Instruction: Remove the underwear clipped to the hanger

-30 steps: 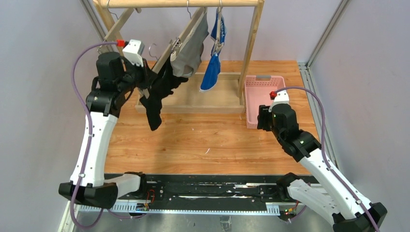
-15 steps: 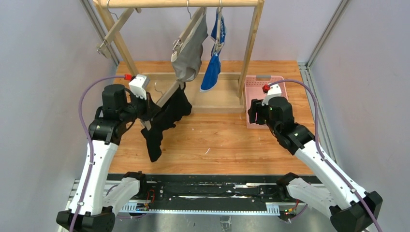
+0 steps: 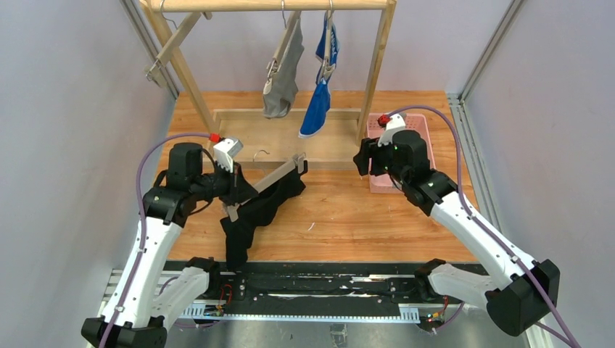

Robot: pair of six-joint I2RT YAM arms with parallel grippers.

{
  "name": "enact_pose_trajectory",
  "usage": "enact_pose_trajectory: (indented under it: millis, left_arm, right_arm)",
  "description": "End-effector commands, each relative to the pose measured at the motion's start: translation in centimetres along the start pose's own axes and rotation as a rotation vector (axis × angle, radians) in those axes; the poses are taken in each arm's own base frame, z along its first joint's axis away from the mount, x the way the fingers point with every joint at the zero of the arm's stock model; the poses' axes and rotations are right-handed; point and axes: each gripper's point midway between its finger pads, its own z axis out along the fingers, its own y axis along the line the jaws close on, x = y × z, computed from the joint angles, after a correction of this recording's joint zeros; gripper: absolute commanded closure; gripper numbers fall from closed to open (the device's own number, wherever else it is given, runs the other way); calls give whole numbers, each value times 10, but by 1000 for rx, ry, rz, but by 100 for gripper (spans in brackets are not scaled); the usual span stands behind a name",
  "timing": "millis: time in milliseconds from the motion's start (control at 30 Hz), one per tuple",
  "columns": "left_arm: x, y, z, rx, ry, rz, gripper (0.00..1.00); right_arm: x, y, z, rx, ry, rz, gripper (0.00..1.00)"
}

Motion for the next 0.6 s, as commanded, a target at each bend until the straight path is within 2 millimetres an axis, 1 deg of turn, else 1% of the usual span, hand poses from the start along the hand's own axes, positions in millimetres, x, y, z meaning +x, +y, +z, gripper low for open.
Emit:
enact_pose_trajectory:
  millis: [0, 167, 233, 300, 367, 400, 467, 567]
  left_arm:
    - [-19, -23, -9, 97, -65, 58, 100]
    - [-43, -61, -21, 301, -100, 150, 100]
    - [-52, -70, -24, 352, -110, 186, 100]
    - [-61, -72, -26, 366, -125, 226, 100]
    - [-67, -75, -27, 383, -135, 270, 100]
    - [-69, -75, -26, 389, -138, 284, 100]
    - [-71, -73, -22, 406, -130, 297, 100]
    - [-68, -70, -15, 422, -112, 298, 100]
  right_arm:
    - [-28, 24, -4, -101, -60, 3, 39]
    - [-47, 46, -15, -215, -84, -34, 39]
    - [-55, 56, -22, -274, -101, -56, 37]
    - [-64, 70, -33, -355, -125, -89, 32]
    - [-71, 85, -44, -454, -145, -123, 25]
    - [-74, 93, -51, -507, -156, -146, 23]
    - [-81, 106, -63, -592, -175, -183, 21]
    - [-86, 114, -72, -664, -194, -209, 20]
